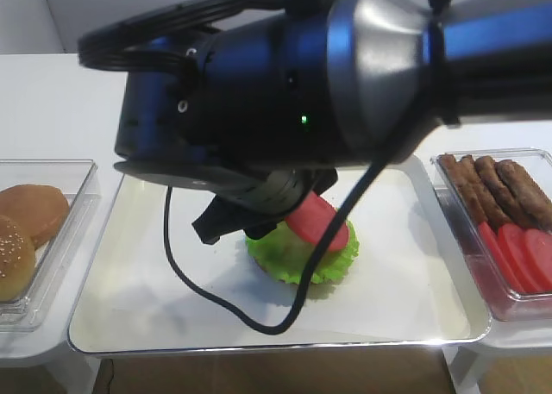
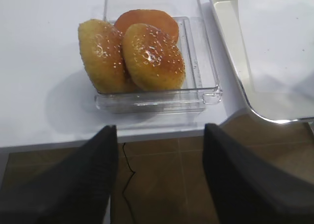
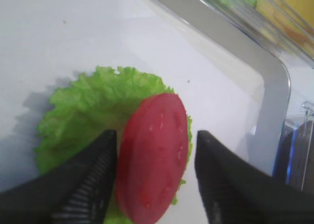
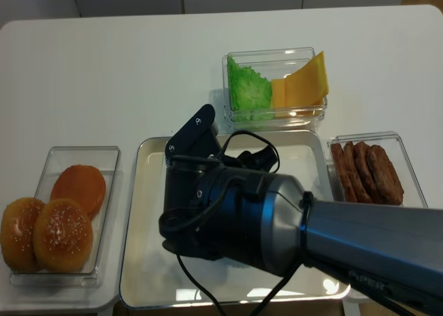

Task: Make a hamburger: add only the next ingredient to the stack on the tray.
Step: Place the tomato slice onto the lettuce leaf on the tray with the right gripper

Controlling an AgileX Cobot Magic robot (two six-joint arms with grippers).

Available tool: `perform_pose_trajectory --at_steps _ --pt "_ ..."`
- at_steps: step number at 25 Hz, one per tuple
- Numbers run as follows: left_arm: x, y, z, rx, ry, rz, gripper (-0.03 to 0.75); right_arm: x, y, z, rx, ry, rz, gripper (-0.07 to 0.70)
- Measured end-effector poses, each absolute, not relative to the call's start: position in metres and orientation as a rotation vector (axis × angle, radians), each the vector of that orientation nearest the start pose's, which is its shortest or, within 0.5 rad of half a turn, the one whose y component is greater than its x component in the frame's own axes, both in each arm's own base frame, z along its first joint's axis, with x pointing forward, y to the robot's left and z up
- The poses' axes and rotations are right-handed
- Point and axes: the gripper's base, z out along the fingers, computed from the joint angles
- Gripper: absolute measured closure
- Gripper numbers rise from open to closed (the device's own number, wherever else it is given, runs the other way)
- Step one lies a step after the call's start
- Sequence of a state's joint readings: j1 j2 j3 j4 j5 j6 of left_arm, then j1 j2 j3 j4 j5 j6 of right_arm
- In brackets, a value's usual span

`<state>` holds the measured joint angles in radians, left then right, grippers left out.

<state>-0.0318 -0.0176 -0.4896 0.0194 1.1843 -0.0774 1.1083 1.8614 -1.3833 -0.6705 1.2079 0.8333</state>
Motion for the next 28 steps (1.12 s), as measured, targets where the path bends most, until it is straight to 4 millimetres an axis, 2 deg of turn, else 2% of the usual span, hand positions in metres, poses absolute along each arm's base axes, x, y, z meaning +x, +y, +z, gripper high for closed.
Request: perform_pose_trajectory --at_steps 5,10,15,22,28 --pt "-0.012 0.002 0.265 -0.052 2.16 -0.039 0.307 0.209 0.301 0.233 -0.679 2.512 -0.499 0.104" --pt "-0.012 0.002 0.265 -0.052 2.16 -0.039 0.307 0.208 0.301 0.233 -0.679 2.524 -0.492 0.057" --pt "-0.012 0.002 0.265 -0.052 2.16 -0.039 0.307 0.208 0.301 0.232 -0.677 2.529 -0.489 -0.044" --pt "-0.012 0.002 0.265 -0.052 2.16 -0.039 0.307 0.208 0.302 0.234 -0.68 2.532 -0.48 -0.062" --pt "-0.012 0.002 0.265 -0.052 2.16 -0.039 0.307 0.209 0.315 0.257 -0.834 2.524 -0.377 -0.063"
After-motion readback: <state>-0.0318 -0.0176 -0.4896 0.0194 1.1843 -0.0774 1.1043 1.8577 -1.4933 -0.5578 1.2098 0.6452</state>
